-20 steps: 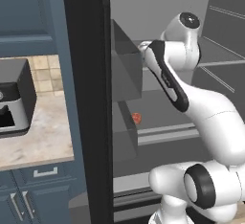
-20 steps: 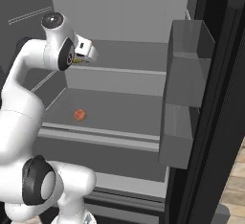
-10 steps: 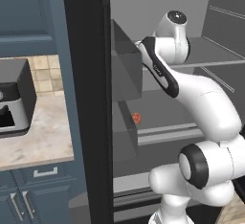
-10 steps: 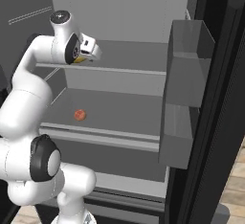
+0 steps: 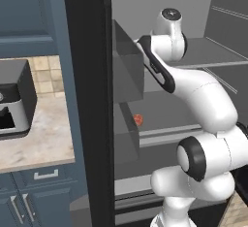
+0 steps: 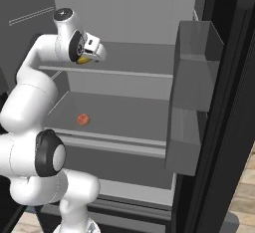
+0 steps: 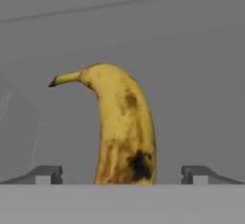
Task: Retrieve the banana and peach from the fridge and place them into the bowl on the dining table.
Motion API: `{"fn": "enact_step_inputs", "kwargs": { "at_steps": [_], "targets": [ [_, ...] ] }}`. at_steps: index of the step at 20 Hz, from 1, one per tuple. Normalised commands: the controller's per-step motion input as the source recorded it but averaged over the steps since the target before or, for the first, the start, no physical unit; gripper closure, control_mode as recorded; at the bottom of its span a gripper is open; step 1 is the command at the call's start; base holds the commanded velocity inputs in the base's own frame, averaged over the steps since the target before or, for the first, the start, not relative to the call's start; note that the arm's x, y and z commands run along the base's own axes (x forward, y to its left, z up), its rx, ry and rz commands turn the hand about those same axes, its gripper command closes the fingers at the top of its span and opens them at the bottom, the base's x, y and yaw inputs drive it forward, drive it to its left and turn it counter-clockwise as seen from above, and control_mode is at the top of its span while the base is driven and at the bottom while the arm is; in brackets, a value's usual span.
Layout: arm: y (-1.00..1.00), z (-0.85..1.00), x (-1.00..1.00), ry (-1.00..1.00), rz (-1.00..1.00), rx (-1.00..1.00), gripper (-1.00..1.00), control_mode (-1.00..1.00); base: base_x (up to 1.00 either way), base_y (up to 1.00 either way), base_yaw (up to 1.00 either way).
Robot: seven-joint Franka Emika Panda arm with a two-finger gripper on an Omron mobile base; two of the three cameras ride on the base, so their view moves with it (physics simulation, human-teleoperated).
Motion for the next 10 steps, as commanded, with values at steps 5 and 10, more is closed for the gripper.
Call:
{"fn": "enact_step_inputs", "kwargs": {
  "at_steps": [5,10],
  "targets": [
    [0.0,-0.41,0.15,0.0,-0.06,0.0,1.0,-1.0,0.0,0.0,0.0],
    [0.0,-0.15,0.03,0.0,-0.01,0.0,1.0,-1.0,0.0,0.0,0.0]
  ]
}}
